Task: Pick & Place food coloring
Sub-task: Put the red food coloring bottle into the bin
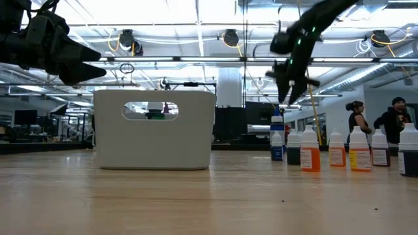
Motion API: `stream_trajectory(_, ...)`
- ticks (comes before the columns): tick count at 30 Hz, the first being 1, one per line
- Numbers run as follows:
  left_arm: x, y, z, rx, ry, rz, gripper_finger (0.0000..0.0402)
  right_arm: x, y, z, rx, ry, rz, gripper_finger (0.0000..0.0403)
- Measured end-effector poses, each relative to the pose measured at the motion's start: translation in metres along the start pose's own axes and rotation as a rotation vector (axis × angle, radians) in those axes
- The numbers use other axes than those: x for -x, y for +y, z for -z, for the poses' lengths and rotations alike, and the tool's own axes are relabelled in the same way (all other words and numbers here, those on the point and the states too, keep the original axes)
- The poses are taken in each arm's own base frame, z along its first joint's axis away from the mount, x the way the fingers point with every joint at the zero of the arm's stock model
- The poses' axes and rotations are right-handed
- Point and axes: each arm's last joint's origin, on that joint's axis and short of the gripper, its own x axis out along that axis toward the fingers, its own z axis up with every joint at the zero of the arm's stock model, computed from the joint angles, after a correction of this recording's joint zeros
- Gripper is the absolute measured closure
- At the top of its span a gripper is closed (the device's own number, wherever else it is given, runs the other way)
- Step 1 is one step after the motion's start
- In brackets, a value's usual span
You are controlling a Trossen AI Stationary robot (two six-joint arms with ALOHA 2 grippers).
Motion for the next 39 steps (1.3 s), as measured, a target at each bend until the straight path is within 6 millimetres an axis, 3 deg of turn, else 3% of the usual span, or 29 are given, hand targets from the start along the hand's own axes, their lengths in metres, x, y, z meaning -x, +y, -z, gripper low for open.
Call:
stream_trajectory(6,0.000,0.000,0.000,0.000,0.000,0.000,0.0037,-0.054,-0.010,0.005,-0.083,0.196,0.048,0.0232)
stream_trajectory(14,0.000,0.000,0.000,0.000,0.000,0.000,0.0037,-0.085,0.002,0.011,-0.190,0.276,0.019,0.0232)
stream_trajectory(26,0.000,0.000,0.000,0.000,0.000,0.001,0.0037,-0.089,0.015,0.016,-0.236,0.300,0.004,0.0232)
stream_trajectory(39,0.000,0.000,0.000,0.009,0.001,0.001,0.0037,-0.090,0.009,0.018,-0.283,0.337,0.039,0.0232)
